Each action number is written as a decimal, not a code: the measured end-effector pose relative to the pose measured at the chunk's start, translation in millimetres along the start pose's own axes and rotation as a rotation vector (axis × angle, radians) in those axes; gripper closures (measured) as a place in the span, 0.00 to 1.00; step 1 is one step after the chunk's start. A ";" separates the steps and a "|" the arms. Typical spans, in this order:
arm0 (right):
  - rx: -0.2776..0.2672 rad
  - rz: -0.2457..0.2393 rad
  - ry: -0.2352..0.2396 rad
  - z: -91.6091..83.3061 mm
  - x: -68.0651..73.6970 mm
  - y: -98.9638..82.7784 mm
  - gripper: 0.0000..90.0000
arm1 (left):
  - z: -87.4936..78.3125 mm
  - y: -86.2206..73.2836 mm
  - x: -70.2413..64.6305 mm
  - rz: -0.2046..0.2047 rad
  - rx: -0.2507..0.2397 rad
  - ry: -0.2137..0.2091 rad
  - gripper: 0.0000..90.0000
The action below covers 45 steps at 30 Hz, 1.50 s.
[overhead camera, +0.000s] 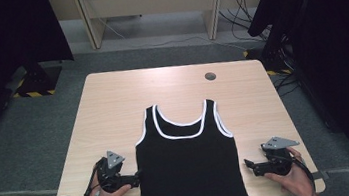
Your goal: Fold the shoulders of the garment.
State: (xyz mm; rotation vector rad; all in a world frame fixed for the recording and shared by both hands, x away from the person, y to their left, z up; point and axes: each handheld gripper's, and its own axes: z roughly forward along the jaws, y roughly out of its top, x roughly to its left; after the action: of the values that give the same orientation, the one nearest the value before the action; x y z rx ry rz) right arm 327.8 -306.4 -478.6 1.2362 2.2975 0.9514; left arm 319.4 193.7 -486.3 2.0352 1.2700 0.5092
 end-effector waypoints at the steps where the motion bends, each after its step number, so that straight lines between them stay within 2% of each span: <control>1: 0.000 -0.001 0.000 0.0 0.0 0.0 0.13 | 0.0 0.0 0.0 0.000 0.000 0.000 0.00; 13: 0.000 0.001 0.001 0.1 -0.1 0.1 0.13 | -0.2 0.0 -2.4 0.000 0.001 0.001 0.00; 22: 0.000 -0.001 0.001 0.1 -0.2 0.1 0.13 | 0.7 3.6 -2.8 -0.001 -0.017 -0.037 0.03; 35: 0.001 -0.001 0.003 0.3 -0.5 0.3 0.13 | 4.8 27.8 4.9 -0.022 -0.060 -0.071 0.03; 45: 0.002 -0.001 0.003 0.3 -0.5 0.4 0.12 | 14.9 50.7 9.0 -0.025 -0.079 -0.072 0.03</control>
State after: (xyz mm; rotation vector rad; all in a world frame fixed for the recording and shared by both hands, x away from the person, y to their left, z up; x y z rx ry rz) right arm 328.5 -306.5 -478.5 1.2349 2.3011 0.9517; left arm 364.8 181.7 -460.4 1.9528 1.2121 0.4633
